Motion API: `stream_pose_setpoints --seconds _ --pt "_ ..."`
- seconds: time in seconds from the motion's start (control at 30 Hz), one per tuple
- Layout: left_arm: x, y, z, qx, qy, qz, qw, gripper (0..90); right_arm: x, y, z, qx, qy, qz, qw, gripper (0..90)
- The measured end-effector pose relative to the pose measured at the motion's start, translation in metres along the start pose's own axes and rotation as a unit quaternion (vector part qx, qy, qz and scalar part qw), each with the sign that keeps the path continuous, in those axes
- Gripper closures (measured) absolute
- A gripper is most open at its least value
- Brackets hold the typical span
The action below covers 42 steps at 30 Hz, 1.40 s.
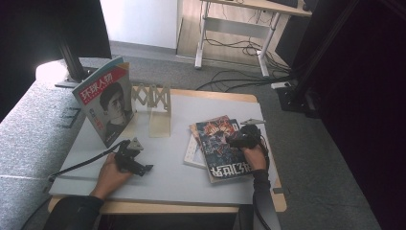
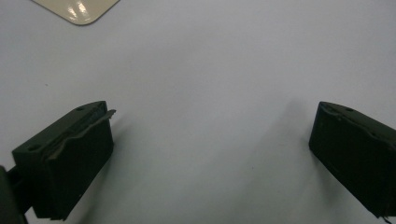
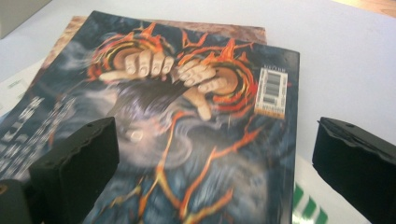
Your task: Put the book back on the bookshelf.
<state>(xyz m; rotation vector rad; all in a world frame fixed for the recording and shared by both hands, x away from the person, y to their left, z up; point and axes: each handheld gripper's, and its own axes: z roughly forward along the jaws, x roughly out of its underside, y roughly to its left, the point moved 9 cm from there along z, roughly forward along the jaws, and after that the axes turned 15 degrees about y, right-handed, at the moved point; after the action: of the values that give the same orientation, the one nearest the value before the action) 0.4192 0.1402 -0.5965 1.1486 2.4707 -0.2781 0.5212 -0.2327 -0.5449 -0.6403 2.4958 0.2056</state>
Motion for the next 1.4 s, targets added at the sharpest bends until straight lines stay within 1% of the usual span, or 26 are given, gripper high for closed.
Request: stream_pose_setpoints --seconds 0.2,0.27,0.43,0.47,0.53,0.57,0.67,0.87,0.93,1.0,1.1,1.4 --pt "0.000 0.000 0.000 0.000 0.000 0.000 1.0000 0.0 -0.009 -0.008 0.015 0.002 0.010 0.010 0.9999 2.1" --pt "0.000 0.000 0.000 0.000 0.000 0.000 1.0000 0.0 -0.010 -0.010 0.019 0.000 0.011 0.012 0.9999 2.4" --pt "0.000 0.000 0.000 0.000 0.000 0.000 1.0000 0.0 -0.004 -0.012 0.030 -0.010 0.025 0.017 0.9995 2.0" --pt "0.000 0.000 0.000 0.000 0.000 0.000 1.0000 0.0 -0.004 -0.013 0.030 -0.015 0.026 0.021 0.9993 2.8" --pt "0.000 0.000 0.000 0.000 0.000 0.000 1.0000 0.0 -0.005 -0.012 0.029 -0.019 0.022 0.019 0.9994 3.9" --pt "0.000 0.000 0.000 0.000 0.000 0.000 1.0000 0.0 -0.005 -0.011 0.030 -0.020 0.025 0.016 0.9994 3.1" --pt "0.000 0.000 0.000 0.000 0.000 0.000 1.0000 0.0 -0.006 -0.011 0.031 -0.024 0.028 0.020 0.9991 2.8" --pt "0.000 0.000 0.000 0.000 0.000 0.000 1.0000 0.0 -0.006 -0.011 0.031 -0.022 0.028 0.018 0.9992 2.8" --pt "0.000 0.000 0.000 0.000 0.000 0.000 1.0000 0.0 -0.006 -0.008 0.032 -0.030 0.025 0.009 0.9992 3.6" --pt "0.000 0.000 0.000 0.000 0.000 0.000 1.0000 0.0 -0.008 -0.001 0.032 -0.039 0.025 -0.007 0.9989 4.4" --pt "0.000 0.000 0.000 0.000 0.000 0.000 1.0000 0.0 -0.010 0.008 0.034 -0.046 0.027 -0.023 0.9983 4.7" --pt "0.000 0.000 0.000 0.000 0.000 0.000 1.0000 0.0 -0.016 0.033 0.037 -0.060 0.028 -0.052 0.9964 4.3"
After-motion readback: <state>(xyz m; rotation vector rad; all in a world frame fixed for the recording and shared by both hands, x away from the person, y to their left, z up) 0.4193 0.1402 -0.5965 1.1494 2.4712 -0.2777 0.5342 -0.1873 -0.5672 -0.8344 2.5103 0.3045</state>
